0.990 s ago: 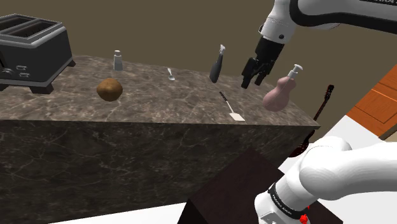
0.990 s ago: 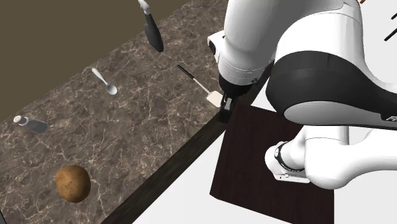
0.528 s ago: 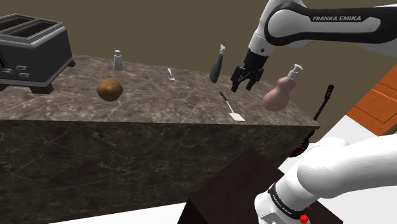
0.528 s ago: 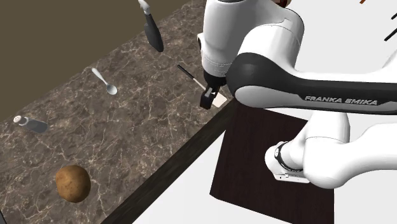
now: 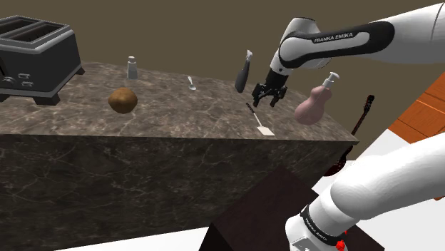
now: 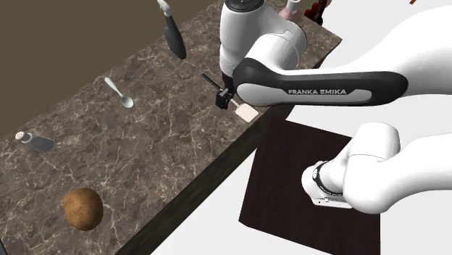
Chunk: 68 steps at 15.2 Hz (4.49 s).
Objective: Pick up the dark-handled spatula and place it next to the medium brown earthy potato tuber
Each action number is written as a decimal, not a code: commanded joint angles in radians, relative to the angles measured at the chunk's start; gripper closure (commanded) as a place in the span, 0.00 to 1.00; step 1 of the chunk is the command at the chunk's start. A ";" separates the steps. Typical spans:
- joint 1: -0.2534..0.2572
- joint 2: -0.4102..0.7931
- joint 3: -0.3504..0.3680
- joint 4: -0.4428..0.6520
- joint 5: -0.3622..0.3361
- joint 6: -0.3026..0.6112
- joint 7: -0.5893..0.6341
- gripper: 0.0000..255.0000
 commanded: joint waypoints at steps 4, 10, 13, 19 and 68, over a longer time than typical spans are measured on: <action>-0.039 0.161 -0.042 0.043 0.001 0.136 0.026 0.00; -0.057 0.268 -0.066 0.054 0.013 0.240 0.033 0.00; -0.057 0.296 -0.067 0.040 0.018 0.282 0.029 0.00; -0.057 0.311 -0.068 0.033 0.021 0.304 0.027 0.00; 0.014 0.240 0.042 0.356 0.019 -0.093 0.198 1.00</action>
